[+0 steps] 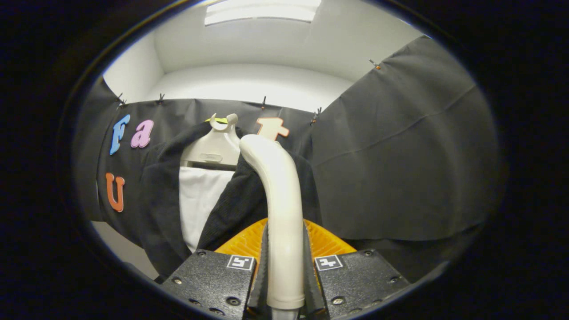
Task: Iron the clothes twice with a garment steamer, once on the left side and once on the right side.
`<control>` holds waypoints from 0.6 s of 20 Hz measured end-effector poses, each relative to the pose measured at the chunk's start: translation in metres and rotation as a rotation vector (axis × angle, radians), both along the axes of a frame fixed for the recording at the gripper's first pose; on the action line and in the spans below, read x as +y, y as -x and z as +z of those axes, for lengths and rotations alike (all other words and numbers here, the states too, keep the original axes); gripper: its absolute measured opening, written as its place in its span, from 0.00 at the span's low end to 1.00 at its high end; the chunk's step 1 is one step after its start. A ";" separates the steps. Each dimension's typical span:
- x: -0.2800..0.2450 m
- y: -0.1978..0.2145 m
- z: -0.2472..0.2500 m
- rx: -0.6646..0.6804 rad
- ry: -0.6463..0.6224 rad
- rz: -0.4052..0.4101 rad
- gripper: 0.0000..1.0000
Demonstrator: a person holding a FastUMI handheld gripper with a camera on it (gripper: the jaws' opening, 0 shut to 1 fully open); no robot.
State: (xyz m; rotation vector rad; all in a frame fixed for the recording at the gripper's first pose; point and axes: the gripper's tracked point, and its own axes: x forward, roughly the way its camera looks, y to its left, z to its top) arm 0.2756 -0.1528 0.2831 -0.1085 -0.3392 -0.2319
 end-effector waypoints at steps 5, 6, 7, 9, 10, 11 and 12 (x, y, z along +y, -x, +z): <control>0.011 0.002 -0.023 0.037 0.022 -0.033 0.36; 0.013 0.001 -0.029 0.050 0.031 -0.052 0.36; 0.014 0.000 -0.036 0.061 0.034 -0.061 0.36; 0.019 -0.002 -0.050 0.087 0.035 -0.069 0.36; 0.020 -0.003 -0.056 0.100 0.034 -0.077 0.36; 0.020 -0.004 -0.064 0.113 0.033 -0.086 0.36; 0.020 -0.005 -0.071 0.126 0.035 -0.095 0.36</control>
